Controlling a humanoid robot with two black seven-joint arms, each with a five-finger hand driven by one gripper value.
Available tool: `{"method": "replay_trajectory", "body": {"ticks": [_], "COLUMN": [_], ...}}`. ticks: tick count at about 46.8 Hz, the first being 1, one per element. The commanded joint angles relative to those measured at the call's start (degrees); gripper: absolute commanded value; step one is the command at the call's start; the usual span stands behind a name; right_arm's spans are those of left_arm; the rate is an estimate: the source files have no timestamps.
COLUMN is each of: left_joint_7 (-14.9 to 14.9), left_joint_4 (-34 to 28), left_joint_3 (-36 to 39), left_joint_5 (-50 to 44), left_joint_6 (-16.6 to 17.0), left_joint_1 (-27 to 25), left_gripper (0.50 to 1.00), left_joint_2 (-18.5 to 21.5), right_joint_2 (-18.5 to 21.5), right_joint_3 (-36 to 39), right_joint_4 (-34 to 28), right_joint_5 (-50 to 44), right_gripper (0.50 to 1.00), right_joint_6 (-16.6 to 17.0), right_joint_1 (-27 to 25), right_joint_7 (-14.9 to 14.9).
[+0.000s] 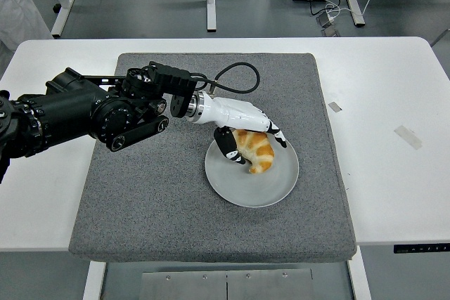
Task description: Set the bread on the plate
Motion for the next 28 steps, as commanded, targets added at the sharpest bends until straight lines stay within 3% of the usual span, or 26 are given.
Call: {"method": "replay_trajectory", "body": {"ticks": [1,17,28], "left_joint_7": [0.00,0.00,0.00], "left_joint_4": [0.00,0.00,0.26], "left_joint_3": [-0.21,-1.00,-6.36], "left_joint_5": [-0.13,-8.21,-17.69], "left_joint_6": [0.05,0.14,0.05], "left_joint_1": [-0.06,-1.11,-4.28], "left_gripper": [0.964,0.974,0.977], "left_joint_2": [0.00,0.00,0.00], "right_joint_2": [0.00,0.00,0.00], "right_joint_3": [0.04,-0.05,-0.05], "right_joint_4": [0.00,-0.09,-0.09], "right_joint_5": [0.00,0.00,0.00], "right_gripper": [1.000,1.000,1.000], "right_joint_6": [0.00,0.00,0.00], "right_joint_1": [0.00,0.00,0.00], "right_joint_7": [0.00,0.00,0.00]}}
